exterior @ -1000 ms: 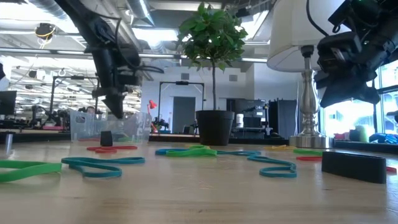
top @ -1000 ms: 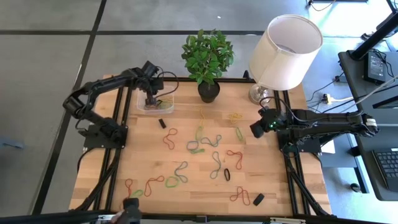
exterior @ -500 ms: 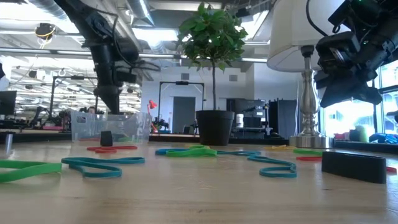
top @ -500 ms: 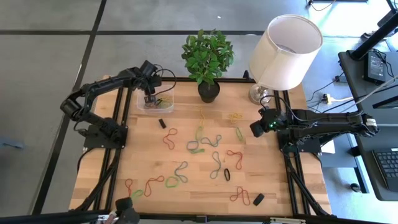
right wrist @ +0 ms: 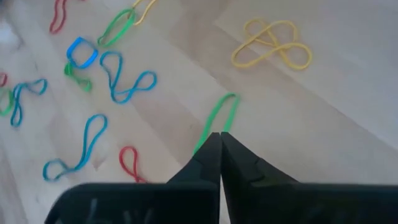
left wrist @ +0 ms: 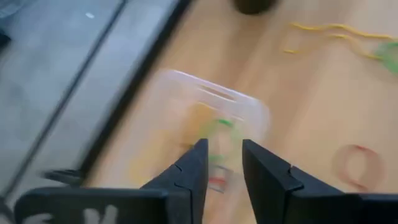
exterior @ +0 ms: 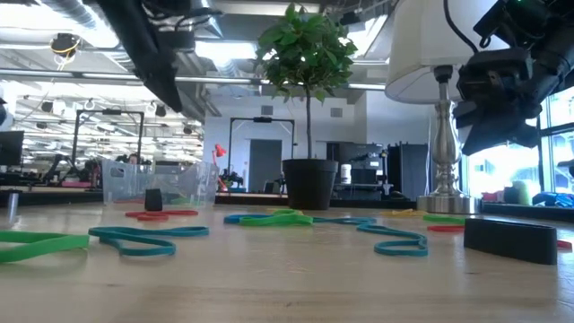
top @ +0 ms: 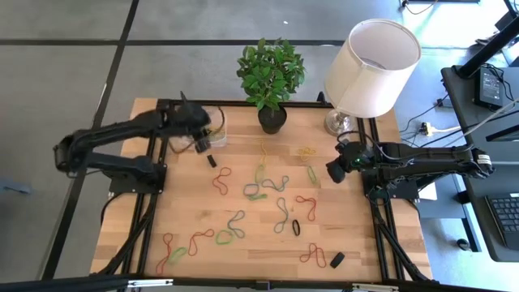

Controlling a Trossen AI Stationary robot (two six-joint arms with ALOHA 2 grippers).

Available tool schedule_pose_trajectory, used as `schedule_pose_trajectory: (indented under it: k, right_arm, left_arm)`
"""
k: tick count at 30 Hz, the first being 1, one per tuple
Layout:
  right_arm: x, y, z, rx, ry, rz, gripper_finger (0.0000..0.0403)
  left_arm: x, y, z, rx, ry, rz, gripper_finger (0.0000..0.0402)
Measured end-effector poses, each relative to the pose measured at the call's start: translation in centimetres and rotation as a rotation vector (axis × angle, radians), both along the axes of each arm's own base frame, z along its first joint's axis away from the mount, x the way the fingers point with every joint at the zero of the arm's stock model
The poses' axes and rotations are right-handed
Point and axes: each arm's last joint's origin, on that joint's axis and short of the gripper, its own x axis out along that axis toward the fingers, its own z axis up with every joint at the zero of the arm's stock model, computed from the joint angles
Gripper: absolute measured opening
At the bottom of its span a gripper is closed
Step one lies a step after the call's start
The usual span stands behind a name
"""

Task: Pick and place rubber bands into bin
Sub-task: Put the red rubber band into the transparent bin

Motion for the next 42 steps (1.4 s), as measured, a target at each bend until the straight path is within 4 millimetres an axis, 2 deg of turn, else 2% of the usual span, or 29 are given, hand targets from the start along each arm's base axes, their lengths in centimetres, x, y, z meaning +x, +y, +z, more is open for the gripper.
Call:
schedule_pose_trajectory:
  k: [8, 13, 16, 22, 28, 33, 42]
  right_arm:
    - [0.0, 0.2, 0.0, -0.05, 0.013, 0.155, 0.0006]
    - [0.1, 0.2, 0.0, -0.095, 0.015, 0.226, 0.0006]
    - [0.1, 0.2, 0.0, -0.121, 0.02, 0.259, 0.0006]
    - [0.1, 0.3, 0.0, -0.132, 0.019, 0.325, 0.0006]
    - [0.1, 0.4, 0.0, -0.123, 0.016, 0.336, 0.0006]
    - [0.1, 0.4, 0.0, -0.123, 0.016, 0.337, 0.0006]
    - [0.1, 0.4, 0.0, -0.115, 0.014, 0.34, 0.0006]
  left_arm:
    - [3.9, -7.6, -1.2, -0.179, 0.004, 0.069, 0.0065]
    - [6.4, -10.7, -1.4, -0.24, 0.135, 0.147, 0.0057]
    - [7.4, -12.2, -1.8, -0.297, 0.171, 0.177, 0.0065]
    - [7.9, -14.8, -3.5, -0.432, 0.236, 0.242, 0.0114]
    - [8.2, -17.5, -5.6, -0.475, 0.313, 0.281, 0.016]
    - [8.5, -19.8, -8.2, -0.554, 0.445, 0.306, 0.0165]
    - [8.7, -24.2, -11.7, -0.693, 0.578, 0.197, 0.0147]
